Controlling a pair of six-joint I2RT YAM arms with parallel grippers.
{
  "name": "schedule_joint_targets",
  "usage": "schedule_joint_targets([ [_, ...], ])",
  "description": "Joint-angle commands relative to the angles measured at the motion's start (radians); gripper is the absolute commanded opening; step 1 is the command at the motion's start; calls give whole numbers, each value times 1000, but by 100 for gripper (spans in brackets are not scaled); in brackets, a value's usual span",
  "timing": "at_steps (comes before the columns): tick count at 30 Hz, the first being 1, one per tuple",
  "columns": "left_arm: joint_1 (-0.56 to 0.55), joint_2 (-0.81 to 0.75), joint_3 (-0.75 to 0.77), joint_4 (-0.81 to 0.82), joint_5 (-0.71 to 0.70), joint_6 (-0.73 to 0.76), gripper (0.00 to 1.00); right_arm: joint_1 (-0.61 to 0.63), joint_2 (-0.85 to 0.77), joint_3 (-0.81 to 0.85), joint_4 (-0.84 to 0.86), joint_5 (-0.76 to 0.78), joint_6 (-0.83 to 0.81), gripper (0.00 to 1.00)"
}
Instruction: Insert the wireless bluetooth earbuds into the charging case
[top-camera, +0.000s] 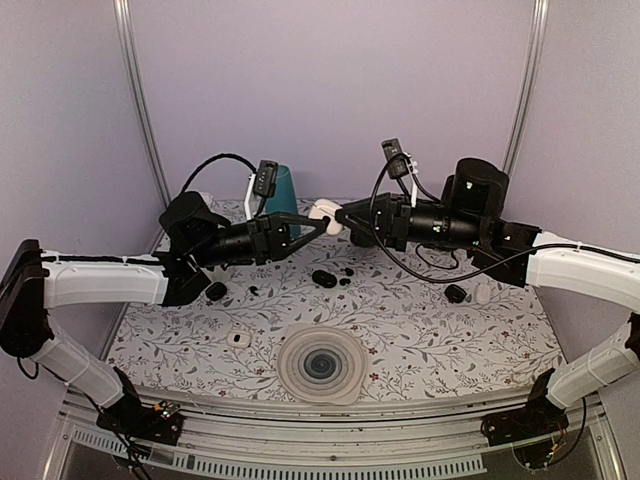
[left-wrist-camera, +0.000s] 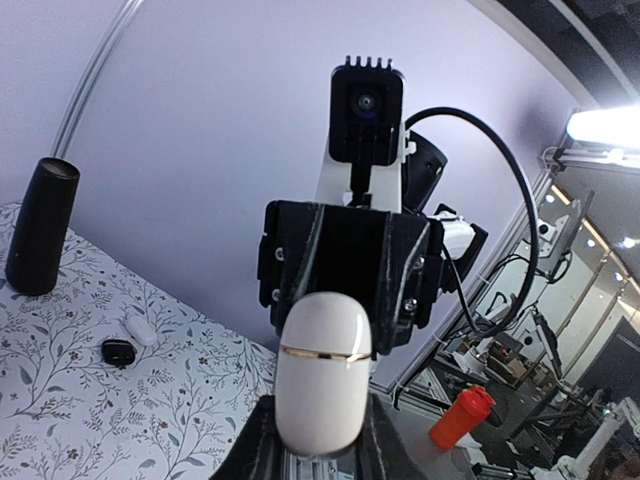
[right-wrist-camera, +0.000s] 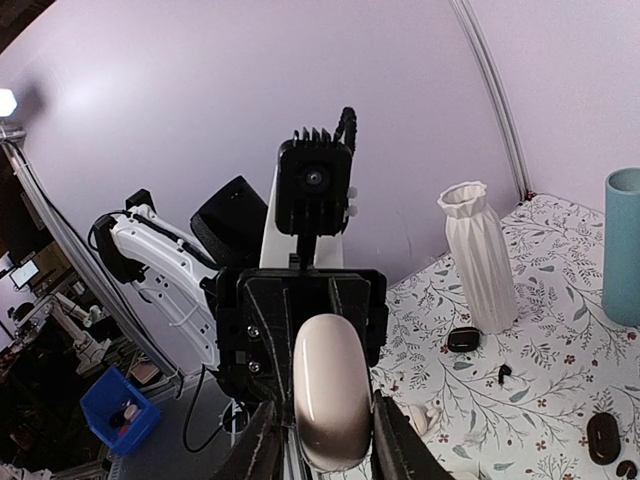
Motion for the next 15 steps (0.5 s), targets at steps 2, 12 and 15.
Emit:
schedule_joint_targets([
  [2,11,15,27,24,-18,-16,0,7,15,2,44,-50,26,29],
  [12,8,33,42,29,-14,-26,0,6,32,0,45,-48,63,26],
  [15,5,34,46,28,-16,-26,0,6,31,-2,42,-42,69,24],
])
